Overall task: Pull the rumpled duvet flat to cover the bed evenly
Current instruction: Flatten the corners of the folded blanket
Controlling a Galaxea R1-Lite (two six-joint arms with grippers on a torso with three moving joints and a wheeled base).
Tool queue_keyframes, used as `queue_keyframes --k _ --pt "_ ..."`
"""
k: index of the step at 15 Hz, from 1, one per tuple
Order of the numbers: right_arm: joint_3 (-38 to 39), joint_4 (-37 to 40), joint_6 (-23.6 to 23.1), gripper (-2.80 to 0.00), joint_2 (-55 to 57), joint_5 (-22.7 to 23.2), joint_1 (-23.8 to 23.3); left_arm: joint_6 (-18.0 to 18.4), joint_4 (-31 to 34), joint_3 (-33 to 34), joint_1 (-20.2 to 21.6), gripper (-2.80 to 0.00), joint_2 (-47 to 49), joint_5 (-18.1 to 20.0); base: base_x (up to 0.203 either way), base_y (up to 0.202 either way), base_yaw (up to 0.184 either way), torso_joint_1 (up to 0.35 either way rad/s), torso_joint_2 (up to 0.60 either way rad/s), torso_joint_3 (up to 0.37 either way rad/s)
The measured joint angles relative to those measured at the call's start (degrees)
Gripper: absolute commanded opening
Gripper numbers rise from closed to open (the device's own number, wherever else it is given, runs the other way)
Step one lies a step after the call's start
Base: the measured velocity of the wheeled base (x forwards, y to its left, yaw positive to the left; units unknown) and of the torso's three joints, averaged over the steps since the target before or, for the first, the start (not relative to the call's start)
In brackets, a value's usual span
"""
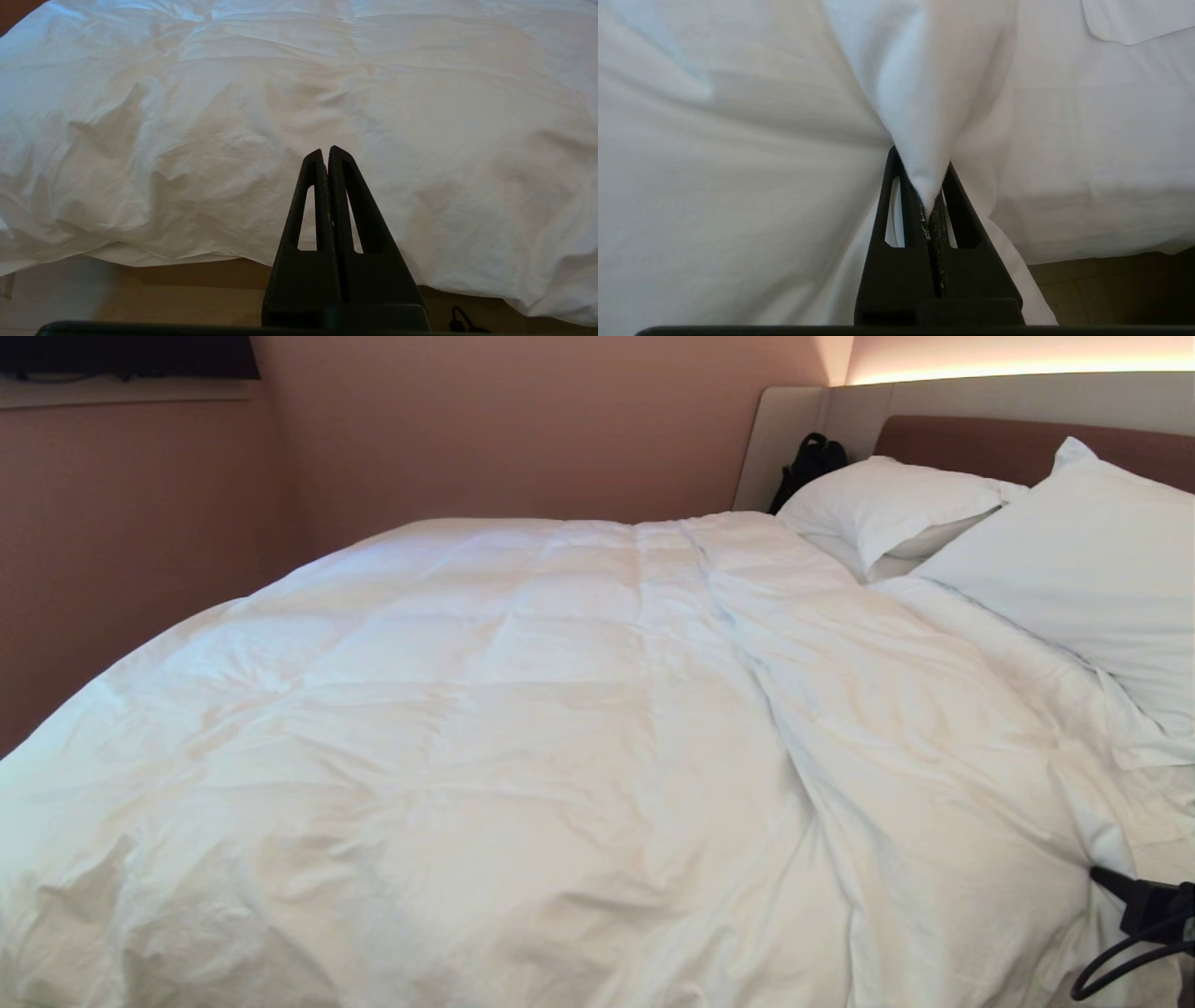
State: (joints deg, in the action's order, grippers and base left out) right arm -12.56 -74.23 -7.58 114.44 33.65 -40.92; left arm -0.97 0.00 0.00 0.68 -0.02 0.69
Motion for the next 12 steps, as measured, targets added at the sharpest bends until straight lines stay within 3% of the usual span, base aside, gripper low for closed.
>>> queue_keyframes --k 12 --pt "-1.33 0.06 -0.02 -2.8 1.93 -1.49 -0.04 0.0 0.0 0.0 0.0 -2.8 0.0 0.02 0.0 0.0 0.0 0.0 0.0 0.0"
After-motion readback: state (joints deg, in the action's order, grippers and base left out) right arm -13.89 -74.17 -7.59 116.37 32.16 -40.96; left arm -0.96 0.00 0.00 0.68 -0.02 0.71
